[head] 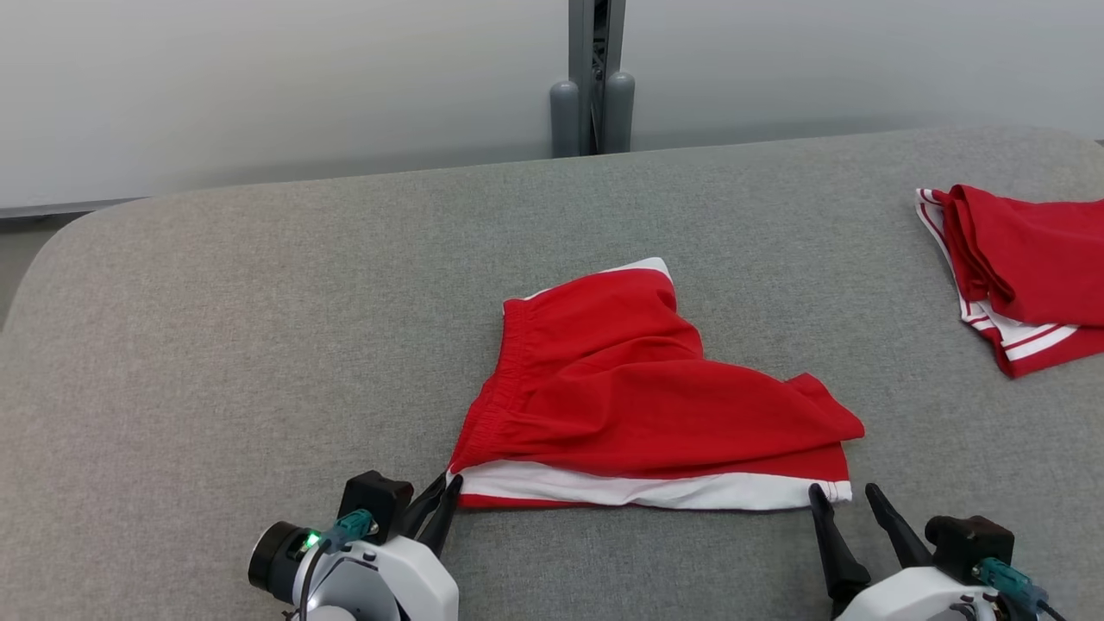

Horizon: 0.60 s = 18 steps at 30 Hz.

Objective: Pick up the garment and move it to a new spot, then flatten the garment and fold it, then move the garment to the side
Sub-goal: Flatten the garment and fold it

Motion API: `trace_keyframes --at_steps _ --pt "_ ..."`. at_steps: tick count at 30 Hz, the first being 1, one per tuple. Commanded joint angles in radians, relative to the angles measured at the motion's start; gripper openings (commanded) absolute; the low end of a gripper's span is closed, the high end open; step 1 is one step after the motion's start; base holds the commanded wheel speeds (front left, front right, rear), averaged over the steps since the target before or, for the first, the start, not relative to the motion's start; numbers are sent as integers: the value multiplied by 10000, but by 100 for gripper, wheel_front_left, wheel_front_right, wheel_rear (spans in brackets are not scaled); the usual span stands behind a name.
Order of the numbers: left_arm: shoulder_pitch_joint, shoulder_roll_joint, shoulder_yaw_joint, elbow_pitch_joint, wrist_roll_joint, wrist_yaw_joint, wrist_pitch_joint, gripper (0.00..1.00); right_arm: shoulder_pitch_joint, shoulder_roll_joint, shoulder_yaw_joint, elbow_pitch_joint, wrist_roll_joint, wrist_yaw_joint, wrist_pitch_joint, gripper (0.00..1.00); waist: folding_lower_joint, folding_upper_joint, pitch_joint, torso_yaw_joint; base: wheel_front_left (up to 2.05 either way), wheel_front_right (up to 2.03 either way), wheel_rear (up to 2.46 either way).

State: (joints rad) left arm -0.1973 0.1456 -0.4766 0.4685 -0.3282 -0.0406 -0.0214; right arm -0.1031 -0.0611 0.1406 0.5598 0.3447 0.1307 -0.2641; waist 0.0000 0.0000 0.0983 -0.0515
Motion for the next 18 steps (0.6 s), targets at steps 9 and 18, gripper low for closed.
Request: trace_keyframes --at_steps 9,18 --pt "-179 103 -123 -427 -21 120 162 0 -551 -38 432 663 404 -2 -15 0 0 0 189 143 0 0 0" --pt "-60 144 -15 -1089 -808 -434 124 0 -344 -354 230 -554 526 -2 -17 0 0 0 -39 25 0 0 0"
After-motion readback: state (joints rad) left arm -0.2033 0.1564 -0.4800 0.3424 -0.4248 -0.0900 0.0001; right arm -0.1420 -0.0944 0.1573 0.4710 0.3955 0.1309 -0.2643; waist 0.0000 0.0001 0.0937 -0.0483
